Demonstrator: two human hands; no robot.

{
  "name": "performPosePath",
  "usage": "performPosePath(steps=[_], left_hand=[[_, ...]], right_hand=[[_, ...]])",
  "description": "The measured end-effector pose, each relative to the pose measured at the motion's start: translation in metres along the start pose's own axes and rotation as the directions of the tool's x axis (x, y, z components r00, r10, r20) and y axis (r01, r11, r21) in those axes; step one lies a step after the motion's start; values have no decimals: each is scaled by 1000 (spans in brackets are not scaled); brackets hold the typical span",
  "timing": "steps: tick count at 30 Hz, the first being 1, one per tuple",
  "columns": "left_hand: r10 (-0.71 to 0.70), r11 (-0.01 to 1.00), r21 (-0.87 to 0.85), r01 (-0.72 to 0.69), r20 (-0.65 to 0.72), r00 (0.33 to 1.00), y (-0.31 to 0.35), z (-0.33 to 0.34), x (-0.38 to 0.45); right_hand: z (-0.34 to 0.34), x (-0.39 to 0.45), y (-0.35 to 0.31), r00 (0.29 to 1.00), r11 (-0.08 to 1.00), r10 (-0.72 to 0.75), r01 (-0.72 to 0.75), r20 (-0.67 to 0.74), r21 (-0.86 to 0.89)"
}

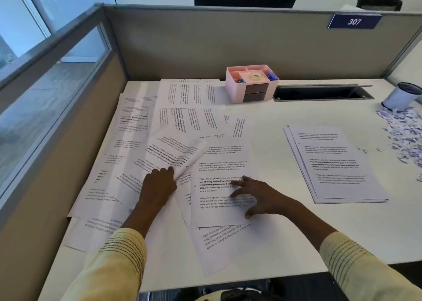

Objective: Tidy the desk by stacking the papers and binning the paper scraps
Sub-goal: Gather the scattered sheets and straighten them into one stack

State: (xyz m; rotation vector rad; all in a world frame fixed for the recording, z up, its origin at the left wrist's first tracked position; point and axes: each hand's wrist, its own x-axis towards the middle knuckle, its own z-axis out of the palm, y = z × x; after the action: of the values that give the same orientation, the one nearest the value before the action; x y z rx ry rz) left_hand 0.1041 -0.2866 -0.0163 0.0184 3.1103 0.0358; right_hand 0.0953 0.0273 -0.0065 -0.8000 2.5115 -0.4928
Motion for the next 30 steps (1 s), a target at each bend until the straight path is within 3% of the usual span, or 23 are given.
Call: performPosePath(steps=[7,9,12,13,15,17,18,20,22,24,26,28,30], left_hand=[[131,991,50,-121,-295,946,16,-16,-7],[196,980,59,-188,-369,909,31,-20,-5],[296,951,31,-307,-371,880,45,-17,-7],[310,943,8,-332,-372,875,46,-14,-9],[308,933,-61,-354,-370,877,47,-6,-12],[287,912,-177,-369,-368,885,46,2,-16],[274,898,-241,-368,-348,897,44,7,-17],[262,880,-319,-351,-289,921,41,13,-21],[265,888,-317,-332,-238,934,38,15,-25],[253,904,-284,-320,-248,935,33,16,-28],[204,935,-227,-271,-278,938,30,16,-32],[-21,963,-263,-55,-277,961,35,10,-41],[-339,883,-397,252,-165,926,48,0,-53]], right_hand=[[-4,2,7,999,1000,-13,14,46,-16],[-7,-2,12,999,994,-7,3,33,108],[-21,-11,16,967,941,106,-21,-234,337],[-25,-14,19,913,923,196,-49,-358,381],[-29,-15,32,728,851,432,-134,-532,507],[-31,-14,44,553,742,622,-188,-554,644],[-31,-13,49,517,712,663,-212,-541,670],[-30,-9,52,534,699,678,-257,-505,667],[-29,0,48,623,730,627,-259,-468,633],[-27,9,40,729,810,534,-296,-428,506],[-26,18,31,770,852,511,-398,-382,340],[-28,23,20,755,832,554,-501,-350,238],[-28,26,8,726,793,608,-575,-320,201]])
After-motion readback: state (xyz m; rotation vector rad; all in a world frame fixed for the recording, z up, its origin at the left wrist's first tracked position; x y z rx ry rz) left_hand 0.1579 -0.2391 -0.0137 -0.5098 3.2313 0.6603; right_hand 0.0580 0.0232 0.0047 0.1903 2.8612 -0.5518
